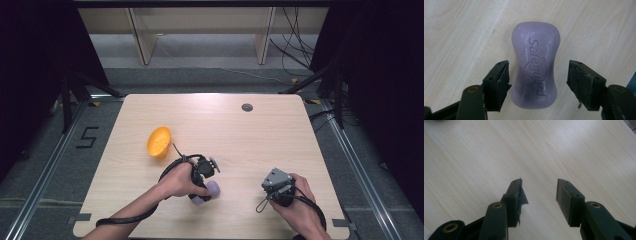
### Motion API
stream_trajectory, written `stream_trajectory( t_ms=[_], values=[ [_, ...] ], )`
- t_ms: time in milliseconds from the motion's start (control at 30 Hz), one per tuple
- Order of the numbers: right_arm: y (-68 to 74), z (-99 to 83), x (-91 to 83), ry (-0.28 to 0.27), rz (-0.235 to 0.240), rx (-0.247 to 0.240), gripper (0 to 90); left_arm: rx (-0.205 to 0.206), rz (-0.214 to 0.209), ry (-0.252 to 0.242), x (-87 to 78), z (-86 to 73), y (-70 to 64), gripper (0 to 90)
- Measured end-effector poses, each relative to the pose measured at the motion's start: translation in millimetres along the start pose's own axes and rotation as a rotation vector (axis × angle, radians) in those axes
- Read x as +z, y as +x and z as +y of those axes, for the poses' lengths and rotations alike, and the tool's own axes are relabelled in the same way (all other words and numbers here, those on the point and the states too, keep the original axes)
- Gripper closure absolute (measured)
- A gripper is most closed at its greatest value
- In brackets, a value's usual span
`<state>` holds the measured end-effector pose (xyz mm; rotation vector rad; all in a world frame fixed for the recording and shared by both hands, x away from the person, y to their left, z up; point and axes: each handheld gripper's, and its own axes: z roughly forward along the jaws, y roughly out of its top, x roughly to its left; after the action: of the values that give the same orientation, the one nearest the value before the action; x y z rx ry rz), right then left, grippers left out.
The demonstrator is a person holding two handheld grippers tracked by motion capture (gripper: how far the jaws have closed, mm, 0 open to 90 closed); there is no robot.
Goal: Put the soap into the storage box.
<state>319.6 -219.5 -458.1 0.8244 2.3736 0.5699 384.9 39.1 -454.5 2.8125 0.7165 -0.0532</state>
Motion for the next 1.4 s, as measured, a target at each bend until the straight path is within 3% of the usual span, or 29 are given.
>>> stream_trajectory(
  t_ms=[600, 1400],
  values=[
    [0.4, 0.1, 0.1, -0.001, -0.003, -0.003, 55.5, 0.023, 0.021, 0.063, 15.1, 5.3, 3.0, 36.5],
    [0.5, 0.5, 0.0, 0.002, -0.001, -0.006, 55.5, 0.048, 0.033, 0.096, 25.8, 6.9, -1.9, 45.7]
  ],
)
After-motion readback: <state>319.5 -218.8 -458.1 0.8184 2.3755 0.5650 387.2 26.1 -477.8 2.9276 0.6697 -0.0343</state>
